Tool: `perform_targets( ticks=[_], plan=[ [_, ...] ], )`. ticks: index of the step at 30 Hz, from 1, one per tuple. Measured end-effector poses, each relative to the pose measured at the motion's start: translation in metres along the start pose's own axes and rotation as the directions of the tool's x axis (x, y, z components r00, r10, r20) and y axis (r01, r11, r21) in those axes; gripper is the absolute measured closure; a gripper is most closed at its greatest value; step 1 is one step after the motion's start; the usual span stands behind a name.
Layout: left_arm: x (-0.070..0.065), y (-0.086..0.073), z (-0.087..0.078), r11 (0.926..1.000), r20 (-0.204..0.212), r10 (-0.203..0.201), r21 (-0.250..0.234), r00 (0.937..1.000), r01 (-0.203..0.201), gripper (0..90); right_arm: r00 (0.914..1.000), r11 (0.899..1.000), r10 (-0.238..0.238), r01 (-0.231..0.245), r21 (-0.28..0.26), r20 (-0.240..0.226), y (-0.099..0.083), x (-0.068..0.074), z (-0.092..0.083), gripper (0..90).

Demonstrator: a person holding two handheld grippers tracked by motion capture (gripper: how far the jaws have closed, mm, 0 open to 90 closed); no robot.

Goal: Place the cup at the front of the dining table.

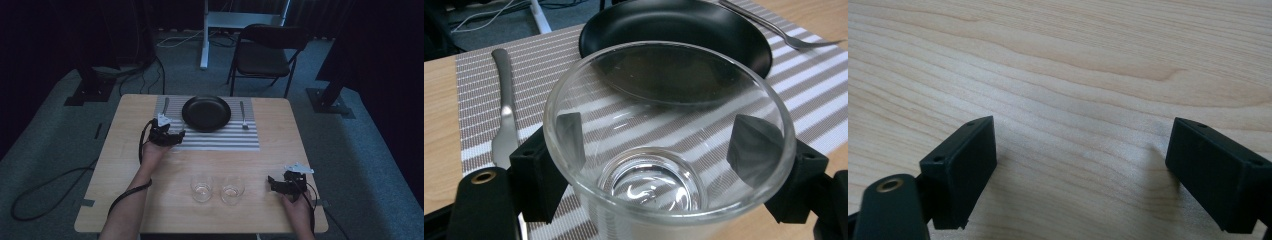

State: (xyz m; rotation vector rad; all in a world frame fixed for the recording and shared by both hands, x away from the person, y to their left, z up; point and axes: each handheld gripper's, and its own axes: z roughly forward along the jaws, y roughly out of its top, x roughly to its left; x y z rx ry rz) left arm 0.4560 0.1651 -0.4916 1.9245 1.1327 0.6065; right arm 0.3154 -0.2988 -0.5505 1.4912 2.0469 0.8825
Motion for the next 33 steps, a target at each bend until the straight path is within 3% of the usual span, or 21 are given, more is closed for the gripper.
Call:
perform_targets(
  ticks=[11, 14, 21, 33],
  plan=[
    [0.008, 0.011, 0.019, 0.9998, -0.006, -0.015, 0.012, 0.9999, 0.015, 20.1, 1.0000, 1.000, 0.000, 0.000, 0.000, 0.000, 0.000, 0.000, 0.000, 12.3],
    [0.011, 0.012, 0.024, 0.9992, 0.001, -0.038, 0.007, 0.9993, 0.038, 20.1, 1.0000, 1.000, -0.001, 0.001, 0.000, 0.000, 0.000, 0.000, 0.000, 12.4],
    [0.014, 0.008, 0.033, 0.9981, -0.027, -0.039, 0.046, 0.9989, 0.040, 20.2, 1.0000, 1.000, 0.000, 0.000, 0.000, 0.000, 0.000, 0.000, 0.000, 12.5],
    [0.019, 0.002, 0.041, 0.9974, -0.029, -0.059, 0.041, 0.9979, 0.060, 20.1, 1.0000, 1.000, -0.003, 0.003, 0.001, -0.003, -0.001, 0.001, -0.001, 12.5]
  ],
)
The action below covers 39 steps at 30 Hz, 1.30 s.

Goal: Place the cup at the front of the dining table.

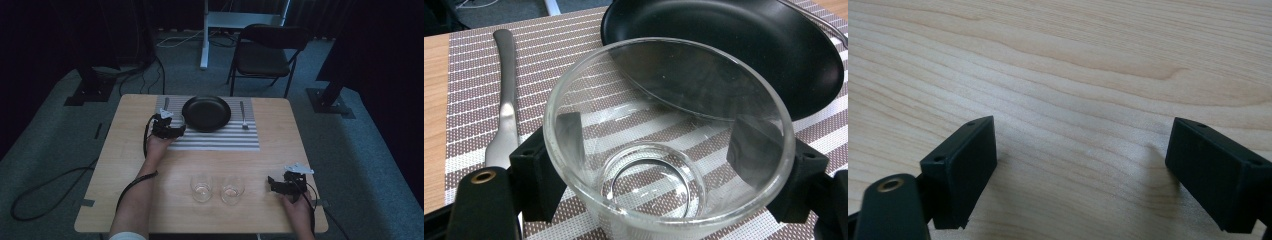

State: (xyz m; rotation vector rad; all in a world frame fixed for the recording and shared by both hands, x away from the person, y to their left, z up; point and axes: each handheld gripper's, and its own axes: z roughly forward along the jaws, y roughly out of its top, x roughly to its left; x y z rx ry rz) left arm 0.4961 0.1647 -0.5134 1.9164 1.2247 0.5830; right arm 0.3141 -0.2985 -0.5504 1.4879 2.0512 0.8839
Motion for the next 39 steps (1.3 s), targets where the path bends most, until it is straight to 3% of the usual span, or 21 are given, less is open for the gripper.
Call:
perform_targets(
  ticks=[5, 10, 17, 22, 24, 29, 39],
  plan=[
    [-0.002, -0.001, 0.000, 0.9999, 0.001, 0.001, 0.013, 1.0000, -0.001, 19.6, 1.0000, 1.000, -0.001, 0.001, -0.001, -0.001, 0.000, 0.000, 0.000, 12.5],
    [-0.001, 0.000, -0.003, 0.9984, 0.023, -0.037, 0.044, 0.9991, 0.036, 18.3, 1.0000, 1.000, -0.001, 0.001, -0.001, -0.003, 0.000, 0.000, 0.000, 12.5],
    [-0.002, 0.000, -0.004, 0.9989, 0.012, -0.016, 0.045, 0.9998, 0.015, 17.9, 1.0000, 1.000, -0.003, 0.003, -0.001, -0.003, 0.000, 0.000, 0.000, 12.5],
    [-0.005, 0.000, -0.002, 0.9970, 0.010, 0.000, 0.078, 1.0000, -0.001, 14.0, 1.0000, 1.000, -0.003, 0.003, -0.001, -0.003, 0.000, 0.000, 0.000, 12.5],
    [-0.005, -0.001, -0.002, 0.9968, -0.001, -0.005, 0.080, 1.0000, 0.005, 10.1, 1.0000, 1.000, -0.003, 0.003, -0.001, -0.003, 0.000, 0.000, 0.000, 12.5],
    [-0.005, -0.004, -0.006, 0.9964, -0.017, -0.015, 0.083, 0.9997, 0.017, 10.1, 1.0000, 1.000, -0.003, 0.003, -0.001, -0.003, 0.000, 0.000, 0.000, 12.5],
    [-0.005, -0.012, -0.008, 0.9922, 0.005, -0.030, 0.122, 0.9995, 0.029, 8.3, 1.0000, 1.000, -0.003, 0.003, -0.001, -0.003, 0.000, 0.000, 0.000, 12.5]
  ],
)
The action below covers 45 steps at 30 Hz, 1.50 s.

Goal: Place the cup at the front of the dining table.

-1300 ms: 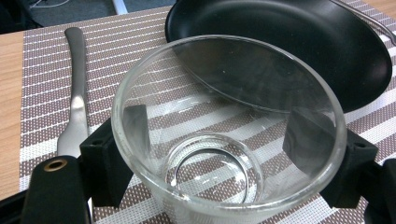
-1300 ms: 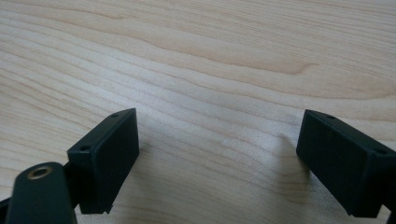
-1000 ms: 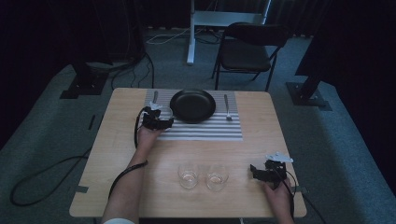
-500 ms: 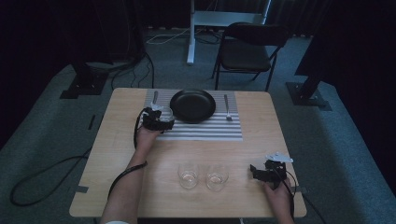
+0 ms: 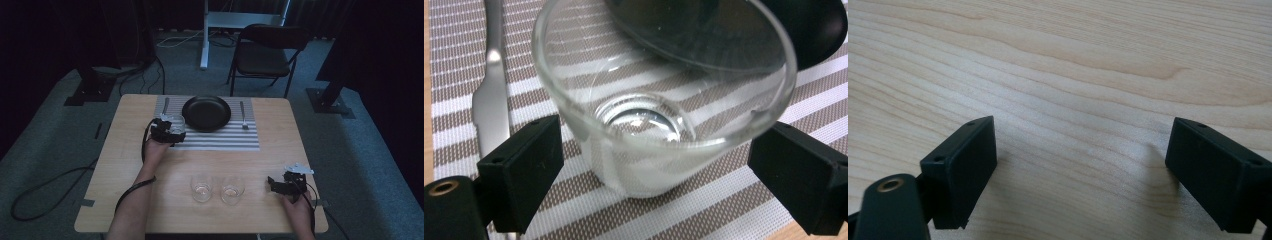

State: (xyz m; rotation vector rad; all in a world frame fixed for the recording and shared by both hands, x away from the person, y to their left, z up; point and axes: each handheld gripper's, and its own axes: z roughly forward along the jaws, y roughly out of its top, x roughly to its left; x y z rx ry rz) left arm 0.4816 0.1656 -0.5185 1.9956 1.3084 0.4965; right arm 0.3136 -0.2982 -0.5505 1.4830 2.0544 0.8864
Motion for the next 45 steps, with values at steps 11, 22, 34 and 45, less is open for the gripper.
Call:
perform_targets(
  ticks=[11, 22, 34, 45],
  plan=[
    [-0.001, -0.012, -0.006, 0.9983, 0.030, 0.001, 0.059, 0.9995, -0.003, 0.3, 1.0000, 1.000, 0.000, 0.000, 0.000, 0.000, 0.000, 0.000, 0.000, 12.5],
    [-0.003, -0.023, -0.016, 0.9993, 0.023, 0.010, 0.037, 0.9997, -0.010, 0.2, 1.0000, 1.000, 0.000, 0.000, 0.000, 0.000, 0.000, 0.000, 0.000, 12.5],
    [-0.006, -0.037, -0.024, 0.9986, 0.037, 0.032, 0.041, 0.9988, -0.033, 0.2, 1.0000, 1.000, 0.000, 0.000, 0.000, 0.000, 0.000, 0.000, 0.000, 12.5],
    [-0.005, -0.050, -0.034, 0.9977, 0.043, 0.043, 0.050, 0.9981, -0.046, 0.3, 1.0000, 1.000, 0.000, 0.000, 0.000, 0.000, 0.000, 0.000, 0.000, 12.5]
  ],
)
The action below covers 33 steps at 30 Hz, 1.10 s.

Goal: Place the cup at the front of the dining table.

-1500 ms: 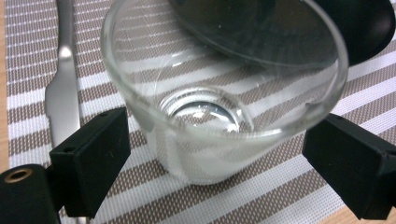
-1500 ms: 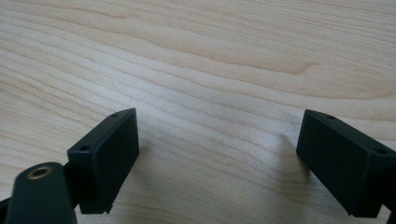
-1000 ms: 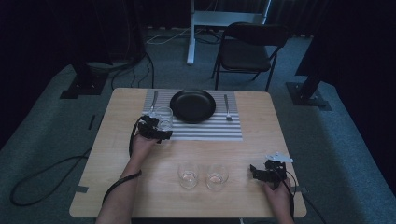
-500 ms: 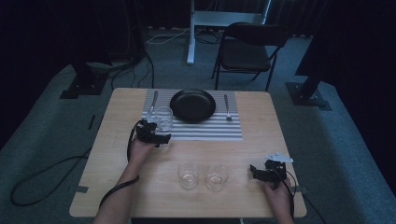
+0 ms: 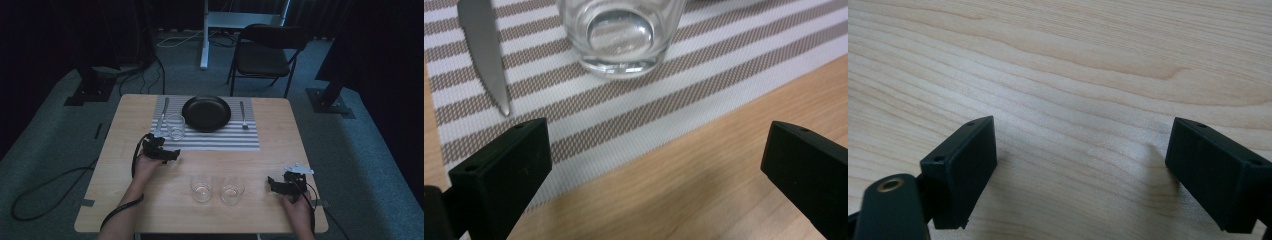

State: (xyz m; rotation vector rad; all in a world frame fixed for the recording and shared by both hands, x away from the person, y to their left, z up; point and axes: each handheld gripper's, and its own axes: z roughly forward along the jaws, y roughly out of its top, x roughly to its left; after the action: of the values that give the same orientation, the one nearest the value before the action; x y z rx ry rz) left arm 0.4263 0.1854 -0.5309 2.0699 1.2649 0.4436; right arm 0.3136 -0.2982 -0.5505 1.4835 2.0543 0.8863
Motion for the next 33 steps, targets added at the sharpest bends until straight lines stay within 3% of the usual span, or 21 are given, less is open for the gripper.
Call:
perform_targets(
  ticks=[18, 33],
  plan=[
    [-0.007, -0.019, -0.012, 0.9999, -0.007, 0.016, 0.004, 0.9999, -0.015, 0.3, 1.0000, 1.000, 0.000, 0.000, 0.000, 0.000, 0.000, 0.000, 0.000, 12.5],
    [0.007, -0.035, -0.033, 0.9999, -0.018, -0.014, -0.008, 0.9997, 0.014, 0.3, 1.0000, 1.000, 0.000, 0.000, 0.000, 0.000, 0.000, 0.000, 0.000, 12.5]
  ],
)
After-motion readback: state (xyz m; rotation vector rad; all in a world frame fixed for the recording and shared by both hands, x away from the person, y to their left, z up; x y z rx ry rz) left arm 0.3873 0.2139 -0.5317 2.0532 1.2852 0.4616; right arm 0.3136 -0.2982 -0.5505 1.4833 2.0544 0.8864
